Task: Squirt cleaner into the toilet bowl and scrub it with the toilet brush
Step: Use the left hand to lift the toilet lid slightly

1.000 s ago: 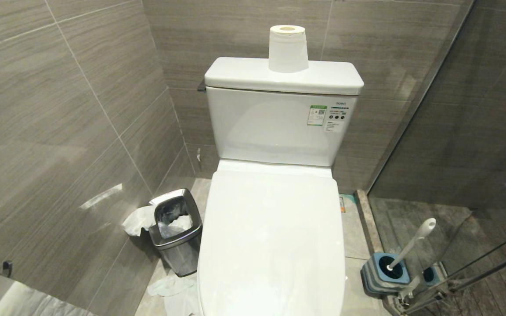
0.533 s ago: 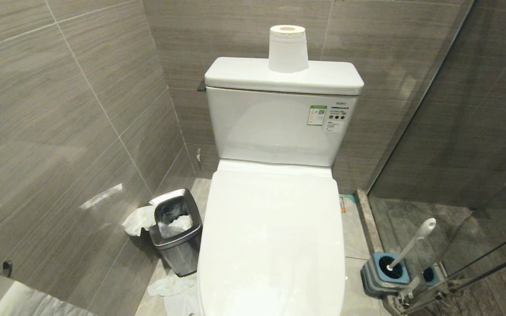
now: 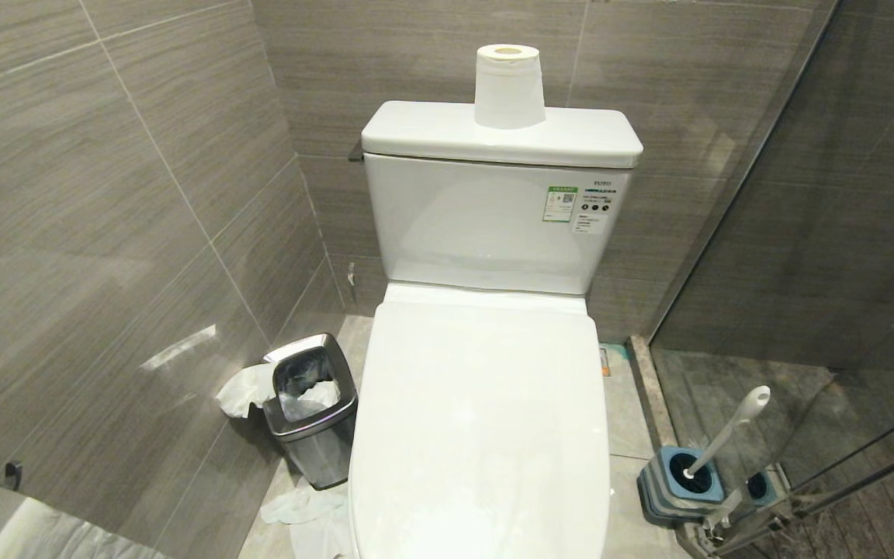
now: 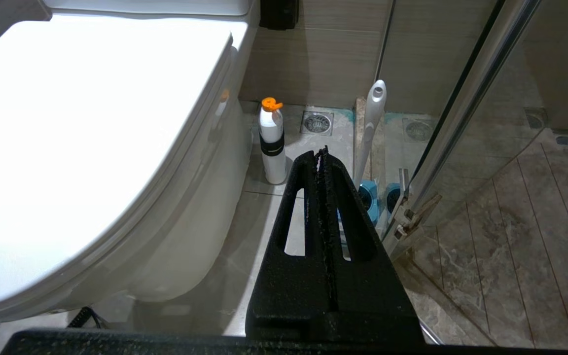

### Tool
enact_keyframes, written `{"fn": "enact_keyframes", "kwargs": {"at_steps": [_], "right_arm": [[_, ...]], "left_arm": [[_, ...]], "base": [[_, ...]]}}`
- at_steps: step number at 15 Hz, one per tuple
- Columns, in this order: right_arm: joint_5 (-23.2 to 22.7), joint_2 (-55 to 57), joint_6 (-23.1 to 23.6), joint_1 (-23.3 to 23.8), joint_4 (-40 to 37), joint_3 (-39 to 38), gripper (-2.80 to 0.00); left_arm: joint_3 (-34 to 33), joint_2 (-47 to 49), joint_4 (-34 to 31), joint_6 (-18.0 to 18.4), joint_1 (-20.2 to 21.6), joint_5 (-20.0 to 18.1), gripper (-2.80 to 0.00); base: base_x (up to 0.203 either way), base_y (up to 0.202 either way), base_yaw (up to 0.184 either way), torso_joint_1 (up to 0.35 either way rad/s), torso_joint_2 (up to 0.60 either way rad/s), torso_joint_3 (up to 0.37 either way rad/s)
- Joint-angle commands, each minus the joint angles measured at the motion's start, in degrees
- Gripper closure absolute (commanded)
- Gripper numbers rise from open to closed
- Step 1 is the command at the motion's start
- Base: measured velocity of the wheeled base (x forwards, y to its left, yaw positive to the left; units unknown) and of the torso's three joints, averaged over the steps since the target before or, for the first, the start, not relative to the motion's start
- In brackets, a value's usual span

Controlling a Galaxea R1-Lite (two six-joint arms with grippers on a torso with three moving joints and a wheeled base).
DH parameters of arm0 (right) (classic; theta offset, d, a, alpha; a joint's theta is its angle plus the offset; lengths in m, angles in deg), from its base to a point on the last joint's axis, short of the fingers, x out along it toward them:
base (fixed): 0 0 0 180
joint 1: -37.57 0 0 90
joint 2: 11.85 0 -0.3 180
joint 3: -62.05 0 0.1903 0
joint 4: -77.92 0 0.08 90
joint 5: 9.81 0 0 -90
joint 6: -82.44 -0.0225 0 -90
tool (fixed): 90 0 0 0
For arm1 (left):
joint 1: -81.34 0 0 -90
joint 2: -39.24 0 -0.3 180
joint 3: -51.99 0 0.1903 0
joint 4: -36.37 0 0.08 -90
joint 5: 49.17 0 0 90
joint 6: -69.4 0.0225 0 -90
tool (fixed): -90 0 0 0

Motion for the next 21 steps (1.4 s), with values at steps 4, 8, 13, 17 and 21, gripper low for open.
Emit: {"fn": "enact_keyframes", "kwargs": {"at_steps": [4,8,13,17,21], "right_arm": [[0.0,0.0,0.0,0.0,0.0,-0.1,0.0],[0.0,0.0,0.0,0.0,0.0,-0.1,0.0],[0.0,0.0,0.0,0.0,0.0,0.0,0.0],[0.0,0.0,0.1,0.0,0.0,0.0,0.0],[0.0,0.0,0.0,0.0,0.0,0.0,0.0]], "left_arm": [[-0.2,0.0,0.0,0.0,0.0,0.0,0.0],[-0.1,0.0,0.0,0.0,0.0,0.0,0.0],[-0.2,0.0,0.0,0.0,0.0,0.0,0.0],[-0.2,0.0,0.0,0.0,0.0,0.0,0.0],[-0.2,0.0,0.0,0.0,0.0,0.0,0.0]], "base": [[0.0,0.0,0.0,0.0,0.0,0.0],[0.0,0.0,0.0,0.0,0.0,0.0],[0.0,0.0,0.0,0.0,0.0,0.0],[0.0,0.0,0.0,0.0,0.0,0.0],[0.0,0.0,0.0,0.0,0.0,0.0]]}}
